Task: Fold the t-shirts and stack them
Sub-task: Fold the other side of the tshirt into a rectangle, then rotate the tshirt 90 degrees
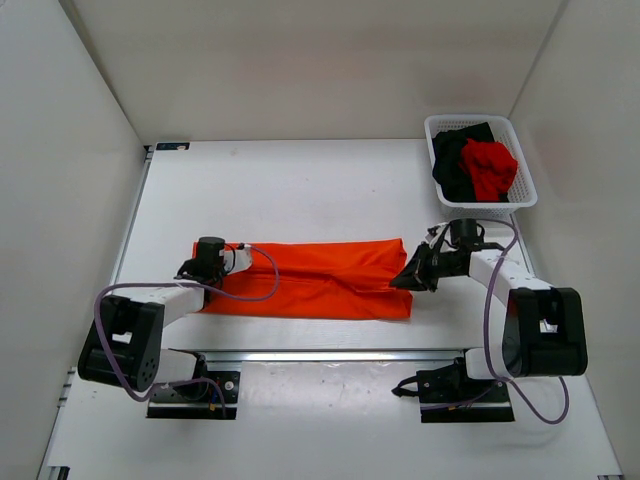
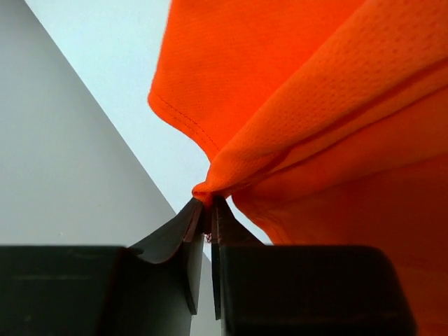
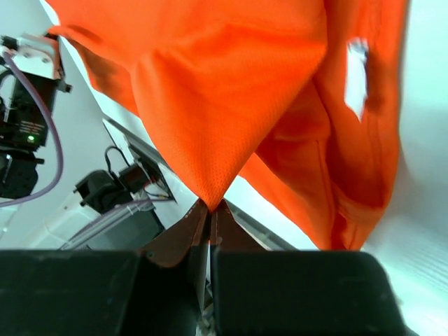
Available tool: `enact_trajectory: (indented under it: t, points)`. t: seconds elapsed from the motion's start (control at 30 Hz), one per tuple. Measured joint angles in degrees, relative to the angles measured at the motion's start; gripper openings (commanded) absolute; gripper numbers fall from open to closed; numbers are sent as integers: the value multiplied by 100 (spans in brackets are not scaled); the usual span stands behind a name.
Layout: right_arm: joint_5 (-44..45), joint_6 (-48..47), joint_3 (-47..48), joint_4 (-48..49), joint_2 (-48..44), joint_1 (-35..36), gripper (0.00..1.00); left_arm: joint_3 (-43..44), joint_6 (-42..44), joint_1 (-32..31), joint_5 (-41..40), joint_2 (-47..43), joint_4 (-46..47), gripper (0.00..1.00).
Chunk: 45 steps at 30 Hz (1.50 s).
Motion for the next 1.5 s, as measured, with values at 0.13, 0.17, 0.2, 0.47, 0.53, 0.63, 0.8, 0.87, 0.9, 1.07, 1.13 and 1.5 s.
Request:
enact_trajectory:
  t: [0.13,0.17,0.2,0.47,0.53,0.63,0.8,0.87,0.9,1.07,1.13,1.5]
  points:
    - [-15,-42,-164,-170,13,74,28,-127,46,-72,-63,-83,-26,64]
    - [-7,-68,-166,-229,17,63,31,-138,44,-90,-76,-114,-39,81]
    - [17,-96,-166,-271,15,22,35,-140,-2,-92,-103,-157,-61,99]
    - [916,-546,968,-1169,352,170,31,219,-684,-68,-22,-1224,-811,98]
    - [1368,-708,1676,-1331,651,389,20,546,-1001,-50,116,-1534,-1115,95]
    - [2081,-890,2750,-1471,1158,651,6,949,-1429,-44,302,-1875,-1270,93]
    - [2979,-1084,3814,-1615,2092,957,0,1281,-1917,-96,254,-1314,-1294,90]
    - [3239,-1154,3995,-1637,2485,1080,0,1517,-2076,-11,216,-573,-1403,88]
    - [3340,-1189,4046,-1670,2664,1147,0,1655,-2166,52,190,-149,-1480,88]
    - [3606,-1268,4063,-1915,3228,1397,0,2439,-2485,232,-11,1451,-1934,88]
    - [3646,-1270,3987,-1912,3265,1438,0,2549,-2516,240,-61,1674,-1965,88]
    - [3827,-1279,5209,-2605,4350,1344,0,2347,-2387,243,-426,1773,-1934,88]
